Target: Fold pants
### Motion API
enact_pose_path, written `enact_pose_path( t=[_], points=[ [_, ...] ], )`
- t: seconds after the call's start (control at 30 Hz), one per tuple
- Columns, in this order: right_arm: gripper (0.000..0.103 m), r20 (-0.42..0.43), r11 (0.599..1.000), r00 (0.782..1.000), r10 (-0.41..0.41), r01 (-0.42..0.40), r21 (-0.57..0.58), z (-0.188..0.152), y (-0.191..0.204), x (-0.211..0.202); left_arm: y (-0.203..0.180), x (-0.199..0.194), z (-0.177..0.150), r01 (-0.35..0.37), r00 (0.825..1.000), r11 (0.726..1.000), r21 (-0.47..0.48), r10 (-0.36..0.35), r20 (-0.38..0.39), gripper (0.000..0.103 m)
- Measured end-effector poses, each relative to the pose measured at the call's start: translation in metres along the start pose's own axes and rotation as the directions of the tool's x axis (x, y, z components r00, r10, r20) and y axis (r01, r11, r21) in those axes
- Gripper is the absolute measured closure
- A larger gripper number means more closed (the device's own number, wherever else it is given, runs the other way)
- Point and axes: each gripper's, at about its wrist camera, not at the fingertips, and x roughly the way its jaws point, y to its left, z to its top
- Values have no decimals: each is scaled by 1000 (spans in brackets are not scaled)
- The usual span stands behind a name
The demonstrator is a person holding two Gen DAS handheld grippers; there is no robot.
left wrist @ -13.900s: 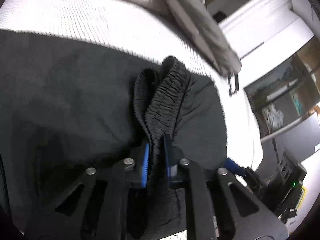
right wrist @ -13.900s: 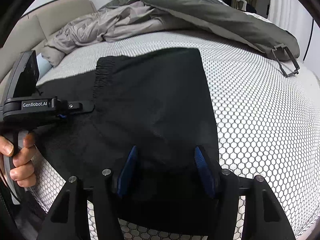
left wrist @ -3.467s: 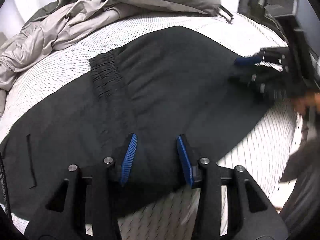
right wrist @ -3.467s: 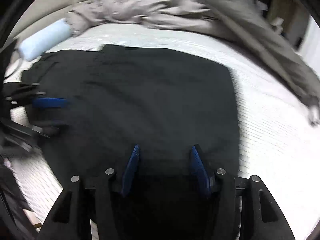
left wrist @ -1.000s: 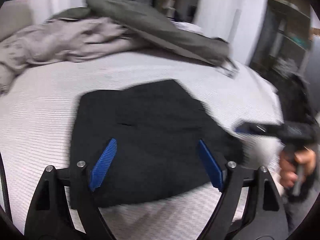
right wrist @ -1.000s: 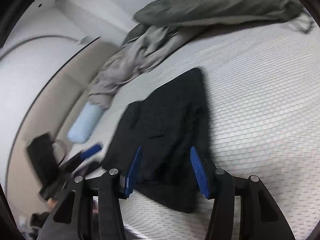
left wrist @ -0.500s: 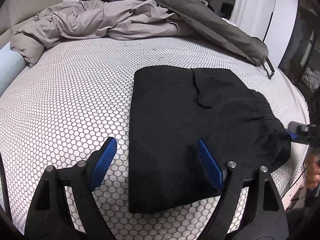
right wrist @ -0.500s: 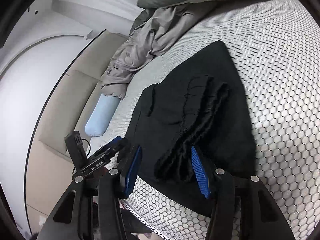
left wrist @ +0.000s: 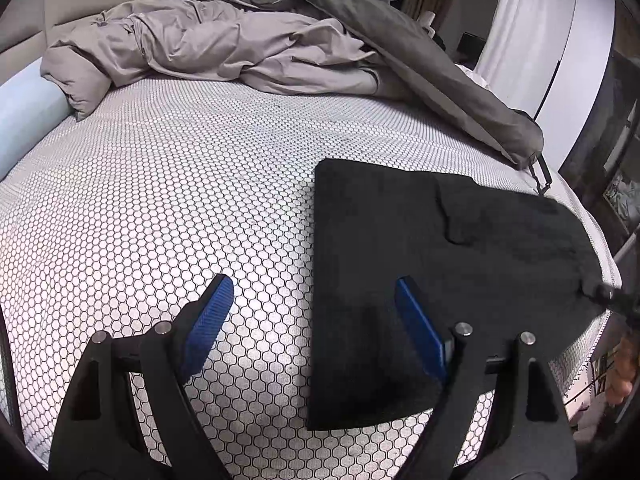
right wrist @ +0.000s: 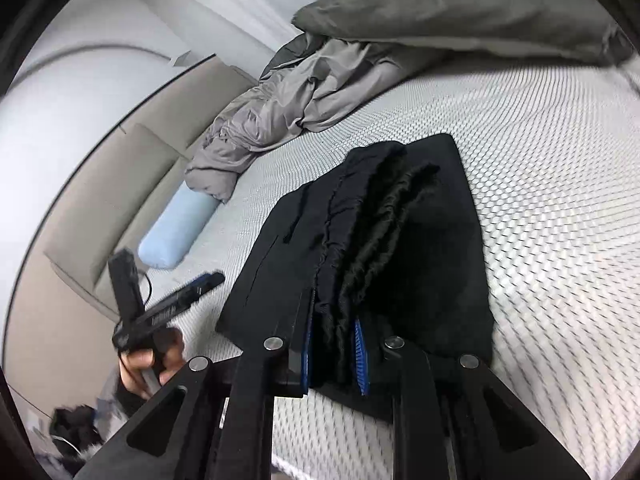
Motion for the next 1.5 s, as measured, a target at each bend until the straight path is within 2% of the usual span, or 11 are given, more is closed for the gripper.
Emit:
enact_pose_path(
  t=[0.17,0.23,0.33,0.4,0.63,0.77,0.9,1.1,1.3,1.43,1.5],
  points=[
    [83,-116,982,975,-189,191,4,-28,-29,23,-8,17,-9,-8,997,999,53,12,-74,22],
    [80,-146,986,977,-156,163,38,-33,-38,28,-12,24,-12,4,995,998,65,2,-97,22],
    [58,-76,989,987,-142,144,25,-26,-32,2,-17,32,-17,56,990,997,62,-47,-135,25],
    [46,2,985,985,-174,174,23,-22,-32,-13,-22,36,-20,89,985,993,73,-76,-156,42],
    [58,-62,962,961,-269,271,36,-16,-54,18,-47,21,-32,45,988,977,206,-13,-154,52],
    [58,41,942,942,-333,334,-33,-6,-25,-1,-66,-2,-36,-77,997,950,302,82,-5,49],
    [58,89,945,959,-269,281,-169,-7,11,0,-93,0,-38,35,999,932,362,-42,11,47],
    [58,-52,901,956,-289,254,-352,-24,48,92,-116,50,-49,151,984,880,450,-92,-151,47],
    [66,51,690,853,-520,454,-563,-36,45,92,-95,44,-46,193,977,884,426,-133,-166,47],
    [66,60,705,864,-499,445,-552,-37,27,63,-92,35,-45,162,983,894,418,-112,-143,47],
    [65,53,771,895,-444,411,-487,-32,26,48,-96,24,-39,170,985,886,432,-138,-106,47]
  ],
)
